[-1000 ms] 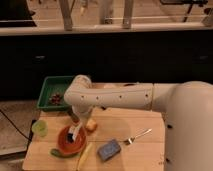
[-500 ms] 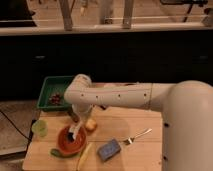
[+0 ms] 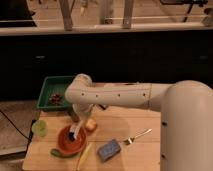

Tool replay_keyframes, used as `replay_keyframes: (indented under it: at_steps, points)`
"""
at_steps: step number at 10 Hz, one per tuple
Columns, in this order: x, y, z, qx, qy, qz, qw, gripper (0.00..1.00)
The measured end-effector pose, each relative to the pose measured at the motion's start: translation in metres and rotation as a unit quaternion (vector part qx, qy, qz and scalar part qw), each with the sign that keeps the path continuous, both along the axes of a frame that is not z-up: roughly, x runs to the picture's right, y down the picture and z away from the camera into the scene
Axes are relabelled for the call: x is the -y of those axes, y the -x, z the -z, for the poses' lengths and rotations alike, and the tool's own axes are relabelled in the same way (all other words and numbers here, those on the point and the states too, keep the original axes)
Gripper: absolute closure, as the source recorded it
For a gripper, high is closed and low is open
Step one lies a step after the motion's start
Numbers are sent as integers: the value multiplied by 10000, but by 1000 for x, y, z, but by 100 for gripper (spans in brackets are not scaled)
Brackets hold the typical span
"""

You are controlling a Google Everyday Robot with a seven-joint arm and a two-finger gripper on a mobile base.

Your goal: Wipe red bowl with brush

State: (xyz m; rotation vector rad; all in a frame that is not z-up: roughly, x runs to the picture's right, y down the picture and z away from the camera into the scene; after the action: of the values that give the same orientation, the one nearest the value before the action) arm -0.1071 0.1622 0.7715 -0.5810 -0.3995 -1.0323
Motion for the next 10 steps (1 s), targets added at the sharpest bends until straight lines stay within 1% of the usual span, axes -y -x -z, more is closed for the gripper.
replay_keyframes:
  at_steps: [1, 2, 4, 5, 6, 7, 10]
  points:
    - [0, -1, -1, -18, -6, -1, 10000, 100]
    - [-2, -1, 1, -85, -65, -1, 9999, 100]
    - [-4, 0, 4, -369, -365, -22, 9986, 100]
    - [-6, 0, 5, -481, -463, -58, 9978, 100]
    - [-7, -3, 6, -665, -592, -124, 9960, 100]
    - [-8, -3, 6, -772, -658, -178, 9947, 100]
    - [-6, -11, 1, -857, -624, -260, 9940, 100]
